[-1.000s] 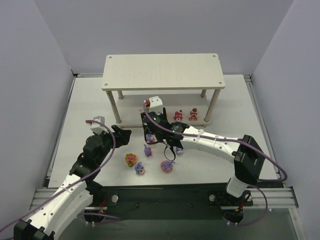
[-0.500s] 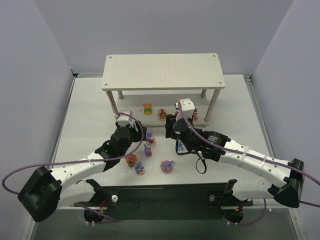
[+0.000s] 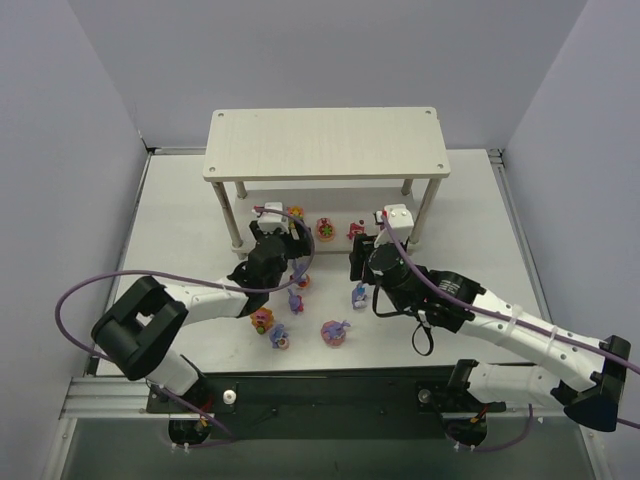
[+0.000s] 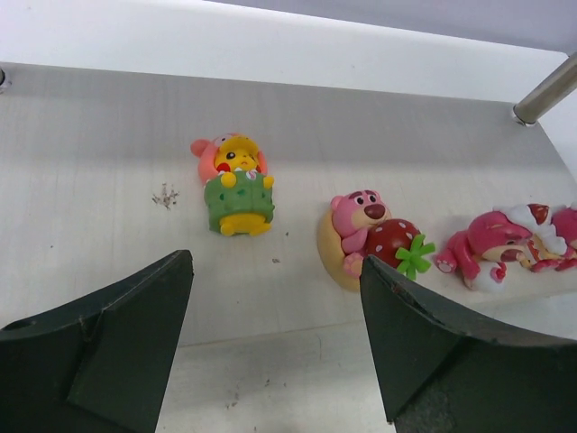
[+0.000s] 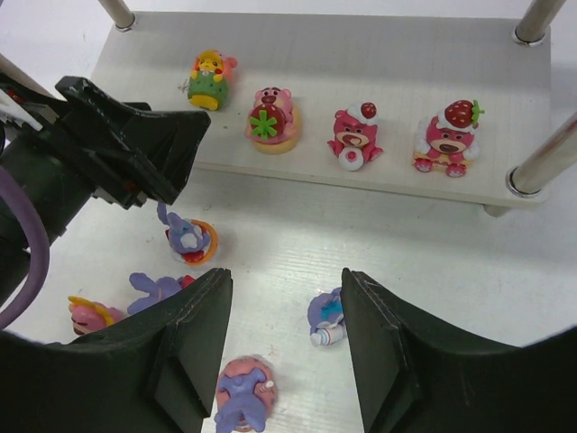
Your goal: Place and organize the plastic toys onto the shelf
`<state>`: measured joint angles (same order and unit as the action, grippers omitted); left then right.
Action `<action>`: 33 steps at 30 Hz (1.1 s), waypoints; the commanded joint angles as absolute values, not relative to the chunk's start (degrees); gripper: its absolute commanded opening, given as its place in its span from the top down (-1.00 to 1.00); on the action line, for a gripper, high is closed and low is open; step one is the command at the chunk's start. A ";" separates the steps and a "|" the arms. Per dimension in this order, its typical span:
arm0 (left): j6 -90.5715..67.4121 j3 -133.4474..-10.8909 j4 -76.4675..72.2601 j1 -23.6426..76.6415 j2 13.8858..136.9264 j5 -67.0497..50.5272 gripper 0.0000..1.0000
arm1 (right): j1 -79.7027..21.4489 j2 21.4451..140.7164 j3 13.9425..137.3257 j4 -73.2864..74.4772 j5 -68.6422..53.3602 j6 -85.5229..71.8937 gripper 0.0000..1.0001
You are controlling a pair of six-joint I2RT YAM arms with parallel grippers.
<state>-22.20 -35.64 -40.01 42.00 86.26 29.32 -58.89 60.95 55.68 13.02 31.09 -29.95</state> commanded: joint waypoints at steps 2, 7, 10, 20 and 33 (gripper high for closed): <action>-22.23 -40.25 -47.63 40.87 90.70 31.81 -0.71 | -57.57 58.97 54.40 14.41 32.70 -30.15 -0.04; -25.22 -40.69 -49.83 38.76 94.83 30.50 -0.71 | -56.69 58.89 53.62 14.33 31.91 -30.32 -0.04; -25.93 -40.69 -51.75 37.79 96.85 28.93 -0.71 | -56.16 59.24 53.35 14.41 31.38 -30.59 -0.04; -26.10 -41.04 -56.43 36.12 102.21 24.08 -0.70 | -54.76 60.38 52.91 14.15 30.76 -31.02 -0.04; -28.39 -44.12 -51.86 33.93 105.73 20.48 -0.22 | -53.79 60.47 52.56 13.80 30.32 -31.11 -0.04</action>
<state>-27.07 -42.33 -51.90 34.39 104.90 22.37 -54.28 60.60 52.90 14.06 29.58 -30.63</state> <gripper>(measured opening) 0.646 0.522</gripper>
